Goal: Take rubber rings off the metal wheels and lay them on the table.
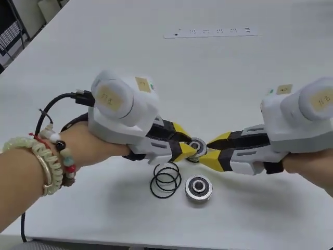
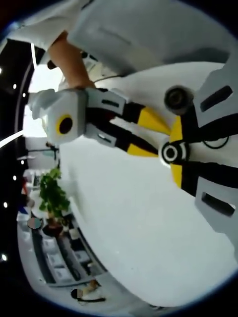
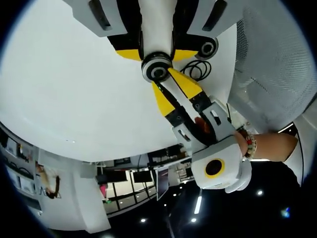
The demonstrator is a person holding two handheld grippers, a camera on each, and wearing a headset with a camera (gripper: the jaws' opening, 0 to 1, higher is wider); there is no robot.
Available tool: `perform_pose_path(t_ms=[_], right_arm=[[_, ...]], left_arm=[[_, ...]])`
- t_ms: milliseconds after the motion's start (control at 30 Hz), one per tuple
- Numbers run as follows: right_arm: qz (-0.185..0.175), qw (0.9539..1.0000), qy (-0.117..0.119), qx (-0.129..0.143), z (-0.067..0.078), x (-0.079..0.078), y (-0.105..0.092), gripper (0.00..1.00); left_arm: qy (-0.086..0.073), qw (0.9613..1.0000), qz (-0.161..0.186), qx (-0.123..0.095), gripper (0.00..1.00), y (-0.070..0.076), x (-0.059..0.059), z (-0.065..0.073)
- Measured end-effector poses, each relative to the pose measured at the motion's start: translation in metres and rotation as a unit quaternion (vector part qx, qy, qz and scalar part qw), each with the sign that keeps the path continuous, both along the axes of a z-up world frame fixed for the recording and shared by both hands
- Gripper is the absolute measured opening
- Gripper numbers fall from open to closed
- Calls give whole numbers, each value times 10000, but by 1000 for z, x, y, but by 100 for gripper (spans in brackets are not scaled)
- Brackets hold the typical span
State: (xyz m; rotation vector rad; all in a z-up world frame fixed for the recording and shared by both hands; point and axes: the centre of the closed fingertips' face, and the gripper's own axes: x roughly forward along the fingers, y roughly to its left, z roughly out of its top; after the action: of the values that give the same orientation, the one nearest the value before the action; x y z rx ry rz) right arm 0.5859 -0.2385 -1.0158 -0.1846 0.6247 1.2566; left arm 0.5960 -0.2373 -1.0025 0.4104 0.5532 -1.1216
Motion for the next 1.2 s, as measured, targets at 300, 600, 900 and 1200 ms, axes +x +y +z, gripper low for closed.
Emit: perform_pose_path(t_ms=[300, 600, 900, 1200], right_arm=[[107, 9994, -246, -223, -6, 2, -2, 14], [111, 9983, -446, -363, -9, 5, -10, 0], [-728, 9964, 401, 135, -7, 10, -11, 0], [-1284, 9778, 1321, 997, 4, 6, -11, 0]], left_arm=[[113, 9999, 91, -44, 14, -4, -5, 0], [93, 9999, 70, -37, 13, -6, -7, 0], [61, 9999, 96, -58, 13, -1, -6, -1], [50, 10000, 55, -41, 13, 3, -5, -2]])
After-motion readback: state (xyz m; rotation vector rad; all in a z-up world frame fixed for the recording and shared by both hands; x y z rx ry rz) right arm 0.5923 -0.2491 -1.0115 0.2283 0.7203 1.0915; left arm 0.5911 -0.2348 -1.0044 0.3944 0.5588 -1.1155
